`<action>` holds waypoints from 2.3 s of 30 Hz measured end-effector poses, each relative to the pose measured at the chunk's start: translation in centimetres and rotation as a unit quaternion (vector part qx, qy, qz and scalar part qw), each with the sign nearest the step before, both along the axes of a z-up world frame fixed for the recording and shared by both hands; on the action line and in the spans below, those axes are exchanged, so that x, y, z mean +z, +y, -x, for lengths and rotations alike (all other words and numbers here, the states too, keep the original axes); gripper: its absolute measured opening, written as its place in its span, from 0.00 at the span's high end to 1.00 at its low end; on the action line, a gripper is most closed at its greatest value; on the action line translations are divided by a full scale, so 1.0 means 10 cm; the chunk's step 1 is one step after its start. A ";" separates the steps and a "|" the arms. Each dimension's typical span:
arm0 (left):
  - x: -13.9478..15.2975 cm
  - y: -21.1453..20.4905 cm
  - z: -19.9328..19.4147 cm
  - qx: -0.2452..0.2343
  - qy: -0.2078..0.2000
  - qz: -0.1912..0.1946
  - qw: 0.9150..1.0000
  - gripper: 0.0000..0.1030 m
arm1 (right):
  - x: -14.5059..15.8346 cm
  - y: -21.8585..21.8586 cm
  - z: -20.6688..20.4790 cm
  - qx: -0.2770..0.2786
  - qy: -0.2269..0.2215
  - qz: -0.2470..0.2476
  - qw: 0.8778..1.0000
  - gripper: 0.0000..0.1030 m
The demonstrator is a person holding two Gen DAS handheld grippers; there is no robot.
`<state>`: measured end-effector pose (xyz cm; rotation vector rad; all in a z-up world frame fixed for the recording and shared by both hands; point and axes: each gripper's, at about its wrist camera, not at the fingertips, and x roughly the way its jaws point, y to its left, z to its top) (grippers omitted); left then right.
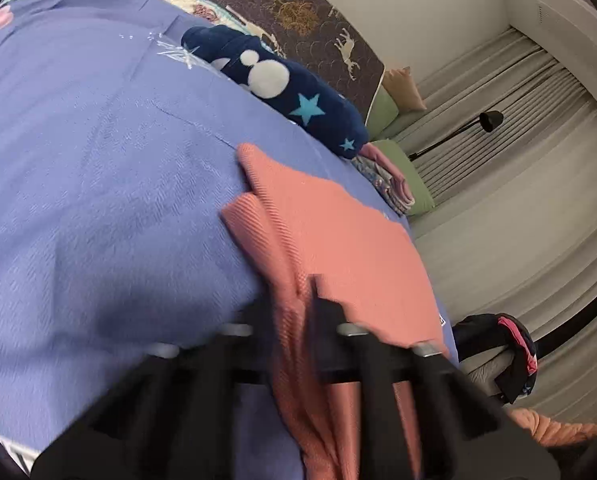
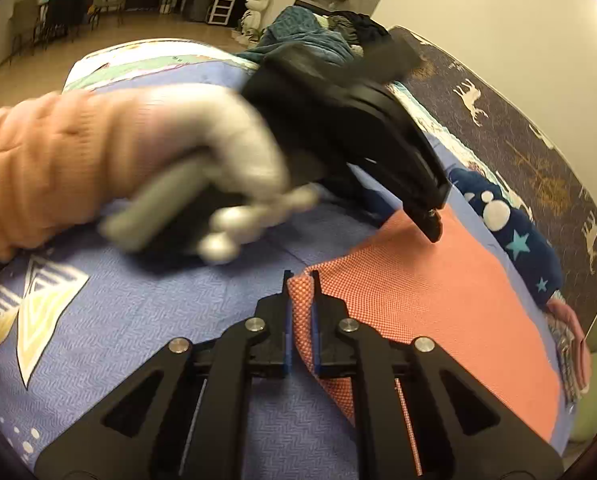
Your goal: Fold small clothes
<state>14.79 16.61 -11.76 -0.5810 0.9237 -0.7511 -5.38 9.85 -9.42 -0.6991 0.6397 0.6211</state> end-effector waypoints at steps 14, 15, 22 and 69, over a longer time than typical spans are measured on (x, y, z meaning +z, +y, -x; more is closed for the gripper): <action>0.11 0.13 0.11 0.058 -0.021 -0.049 0.997 0.58 | -0.03 -0.37 0.08 -0.043 0.028 0.005 0.999 0.56; 0.10 0.13 0.08 0.054 -0.016 -0.042 0.998 0.53 | -0.05 -0.38 0.07 -0.049 0.025 0.003 0.999 0.55; 0.02 -0.03 -0.21 0.005 0.008 0.017 1.000 0.52 | -0.15 -0.08 -0.10 -0.074 -0.015 0.022 0.997 0.54; 0.94 -1.09 -0.30 0.033 -0.024 -0.071 0.997 0.93 | 0.75 -1.40 0.06 -0.185 -0.020 -0.256 0.949 0.94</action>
